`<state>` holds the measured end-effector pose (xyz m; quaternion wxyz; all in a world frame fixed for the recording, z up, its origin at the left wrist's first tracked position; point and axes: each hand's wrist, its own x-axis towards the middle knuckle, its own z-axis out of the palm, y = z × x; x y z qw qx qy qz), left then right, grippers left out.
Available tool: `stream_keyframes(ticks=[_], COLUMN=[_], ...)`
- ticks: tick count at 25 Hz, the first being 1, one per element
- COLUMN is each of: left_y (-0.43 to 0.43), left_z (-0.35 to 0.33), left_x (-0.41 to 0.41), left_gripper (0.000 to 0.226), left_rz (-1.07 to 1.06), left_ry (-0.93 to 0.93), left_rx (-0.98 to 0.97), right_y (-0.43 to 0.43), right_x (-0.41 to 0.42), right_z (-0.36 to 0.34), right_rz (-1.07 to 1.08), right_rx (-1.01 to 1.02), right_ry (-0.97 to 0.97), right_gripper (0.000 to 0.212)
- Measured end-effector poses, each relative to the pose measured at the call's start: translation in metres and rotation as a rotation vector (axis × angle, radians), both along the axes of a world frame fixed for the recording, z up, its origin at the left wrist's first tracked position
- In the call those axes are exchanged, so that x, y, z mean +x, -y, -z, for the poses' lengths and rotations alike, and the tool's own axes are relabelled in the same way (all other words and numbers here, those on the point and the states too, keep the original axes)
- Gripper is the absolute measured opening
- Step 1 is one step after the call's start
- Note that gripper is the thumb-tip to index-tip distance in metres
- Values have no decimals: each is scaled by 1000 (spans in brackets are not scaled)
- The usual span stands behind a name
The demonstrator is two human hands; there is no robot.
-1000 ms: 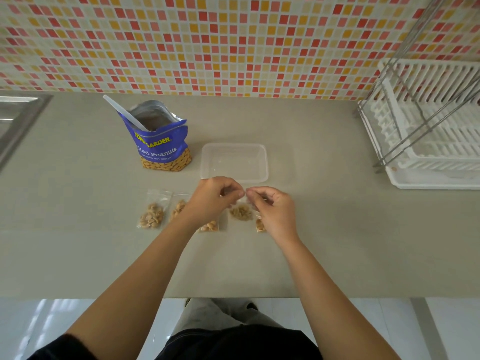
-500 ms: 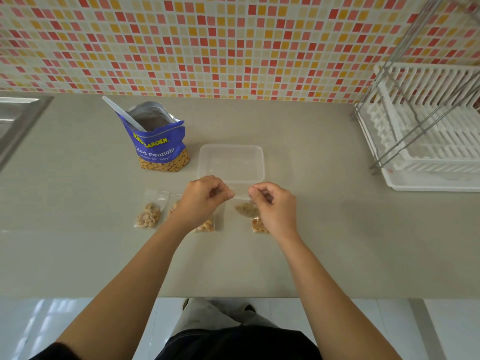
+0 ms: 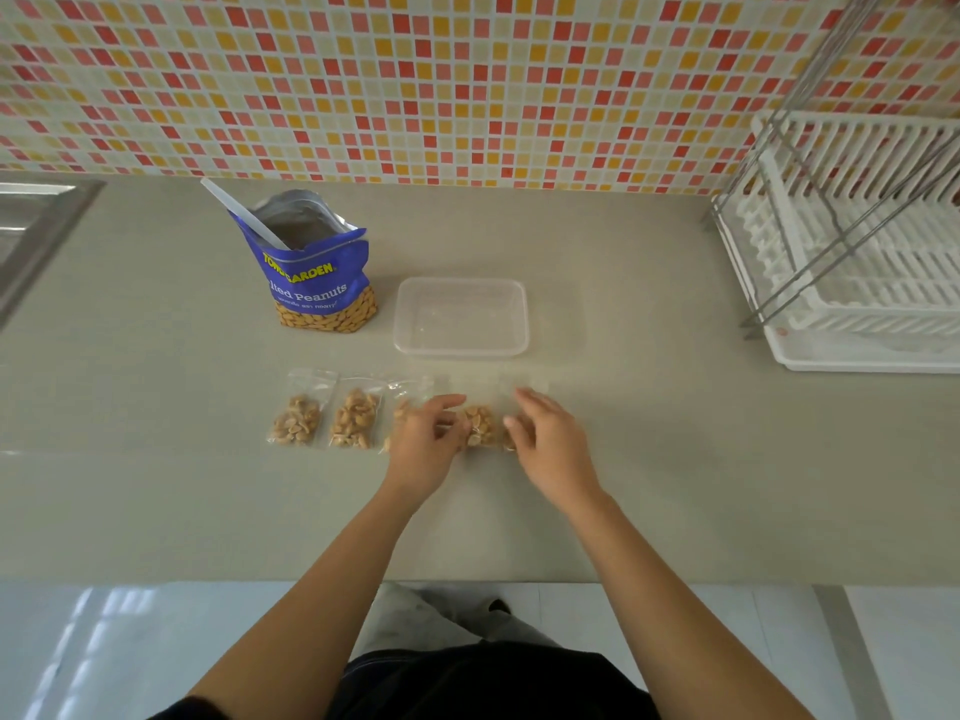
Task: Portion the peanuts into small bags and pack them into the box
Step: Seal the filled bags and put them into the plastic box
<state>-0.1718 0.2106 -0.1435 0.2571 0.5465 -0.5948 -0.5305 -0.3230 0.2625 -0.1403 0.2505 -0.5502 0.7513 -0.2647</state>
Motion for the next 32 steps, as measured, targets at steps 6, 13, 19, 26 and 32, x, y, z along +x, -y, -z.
stream_keyframes(ticks=[6, 13, 19, 26, 32], left_y=[0, 10, 57, 81, 84], left_z=[10, 1, 1, 7, 0], left_x=[-14, 2, 47, 57, 62], left_gripper=[26, 22, 24, 25, 13], left_rz=[236, 258, 186, 366, 440], left_ry=[523, 558, 615, 760, 612], left_rx=[-440, -664, -596, -495, -591], right_y=[-10, -2, 40, 82, 72], right_x=[6, 8, 50, 82, 81], right_z=[29, 16, 3, 14, 3], right_rz=[-128, -126, -150, -74, 30], right_rx=[28, -152, -129, 176, 91], right_ry=[-179, -308, -192, -263, -46], right_gripper=[39, 34, 31, 25, 10])
